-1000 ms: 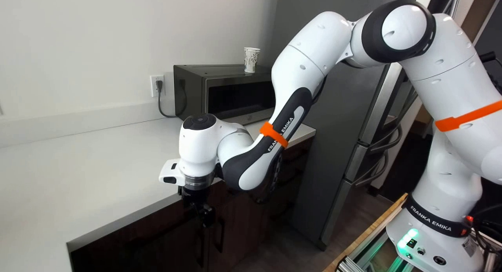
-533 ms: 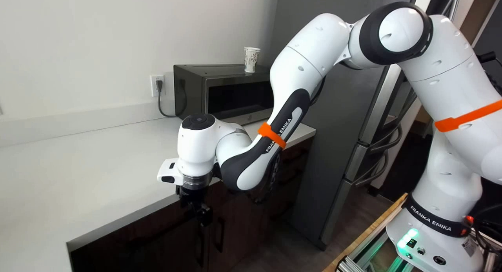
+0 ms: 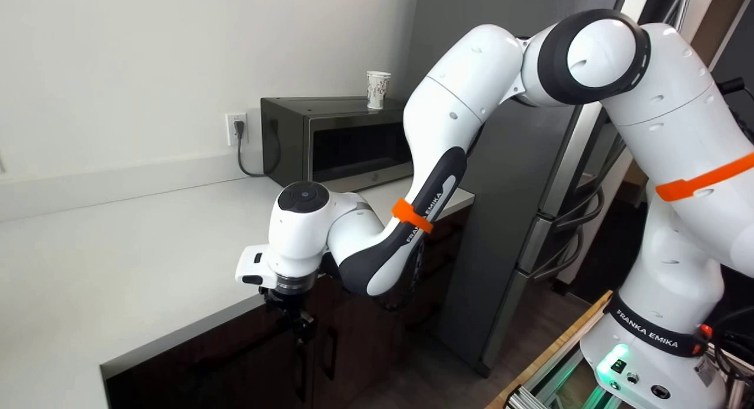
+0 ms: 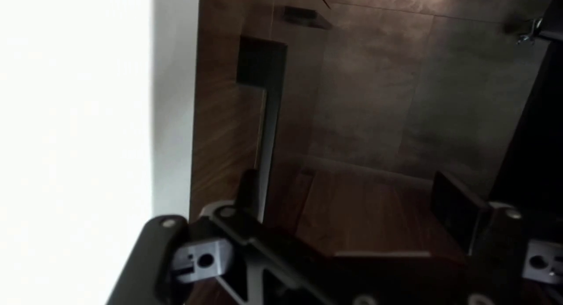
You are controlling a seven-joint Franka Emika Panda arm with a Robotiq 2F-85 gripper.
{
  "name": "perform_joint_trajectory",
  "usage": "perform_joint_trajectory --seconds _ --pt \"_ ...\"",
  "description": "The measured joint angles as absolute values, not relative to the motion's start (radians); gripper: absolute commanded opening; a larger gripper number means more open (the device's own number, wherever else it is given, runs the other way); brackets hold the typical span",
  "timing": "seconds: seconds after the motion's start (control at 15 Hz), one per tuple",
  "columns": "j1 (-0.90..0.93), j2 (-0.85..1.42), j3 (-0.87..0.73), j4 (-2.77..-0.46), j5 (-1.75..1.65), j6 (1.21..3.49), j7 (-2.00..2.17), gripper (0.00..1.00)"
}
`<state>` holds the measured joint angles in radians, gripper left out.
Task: Completely open the drawer to the left
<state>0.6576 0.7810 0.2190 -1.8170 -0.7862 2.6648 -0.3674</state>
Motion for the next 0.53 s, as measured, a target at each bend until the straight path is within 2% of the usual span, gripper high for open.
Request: perform_joint_trajectory --seconds 0.53 --pt "0.766 0.793 0.108 -1.834 -0.999 2.728 -0.072 1.00"
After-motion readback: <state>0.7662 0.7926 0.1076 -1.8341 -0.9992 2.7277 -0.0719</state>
